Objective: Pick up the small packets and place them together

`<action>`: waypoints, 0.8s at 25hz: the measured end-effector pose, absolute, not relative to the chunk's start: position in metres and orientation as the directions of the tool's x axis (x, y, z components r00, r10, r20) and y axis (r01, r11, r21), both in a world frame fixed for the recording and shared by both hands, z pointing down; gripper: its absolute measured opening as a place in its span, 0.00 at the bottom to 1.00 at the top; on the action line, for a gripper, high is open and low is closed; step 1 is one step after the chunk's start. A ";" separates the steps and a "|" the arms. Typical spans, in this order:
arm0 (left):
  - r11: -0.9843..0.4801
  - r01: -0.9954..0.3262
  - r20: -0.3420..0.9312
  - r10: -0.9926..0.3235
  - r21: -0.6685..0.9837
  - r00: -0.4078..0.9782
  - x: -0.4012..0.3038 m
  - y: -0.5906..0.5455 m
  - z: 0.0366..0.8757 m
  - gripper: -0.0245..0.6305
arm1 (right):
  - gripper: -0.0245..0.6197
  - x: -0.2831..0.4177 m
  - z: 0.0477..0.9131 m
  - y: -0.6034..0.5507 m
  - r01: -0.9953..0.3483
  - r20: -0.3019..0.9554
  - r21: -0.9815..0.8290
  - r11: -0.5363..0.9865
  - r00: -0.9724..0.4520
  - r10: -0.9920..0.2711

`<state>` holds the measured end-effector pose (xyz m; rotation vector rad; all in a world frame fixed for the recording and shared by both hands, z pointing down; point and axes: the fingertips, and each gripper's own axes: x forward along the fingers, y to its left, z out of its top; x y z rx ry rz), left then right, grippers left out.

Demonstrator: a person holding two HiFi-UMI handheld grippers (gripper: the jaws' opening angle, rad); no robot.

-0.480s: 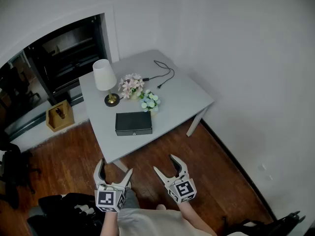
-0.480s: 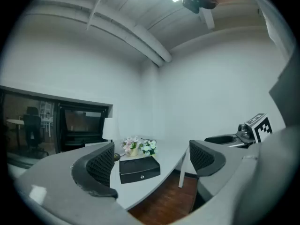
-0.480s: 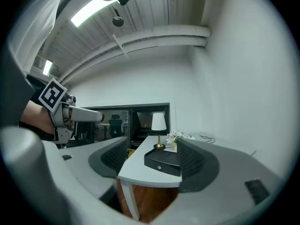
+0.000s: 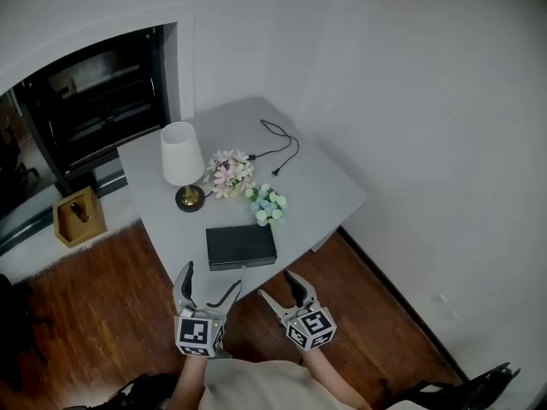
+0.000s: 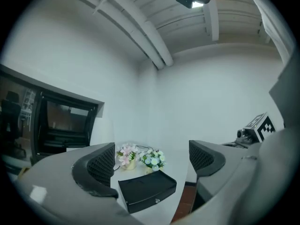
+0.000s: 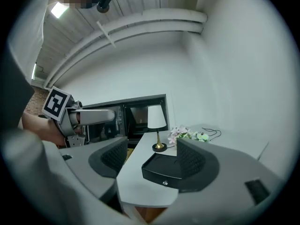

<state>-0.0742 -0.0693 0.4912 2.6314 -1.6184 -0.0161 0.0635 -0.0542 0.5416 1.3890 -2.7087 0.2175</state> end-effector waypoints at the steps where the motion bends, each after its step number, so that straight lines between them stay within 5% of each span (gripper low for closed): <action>1: -0.476 -0.878 0.023 -0.878 0.050 0.478 -0.074 -0.076 0.491 0.77 | 0.55 0.057 0.544 -0.061 -0.816 0.155 -0.100 0.569 -0.578 -0.801; 7: -0.541 -0.838 0.062 -0.836 0.067 0.545 -0.092 -0.103 0.506 0.77 | 0.54 0.034 0.577 -0.092 -0.807 0.260 -0.218 0.548 -0.590 -0.765; 13: -0.485 -0.871 0.091 -0.867 0.071 0.490 -0.104 -0.131 0.520 0.74 | 0.47 0.039 0.672 -0.113 -0.775 0.463 -0.376 0.509 -0.633 -0.621; 20: -0.389 -0.918 0.114 -0.911 0.081 0.396 -0.100 -0.139 0.521 0.74 | 0.47 0.027 0.767 -0.140 -0.698 0.553 -0.614 0.369 -0.713 -0.430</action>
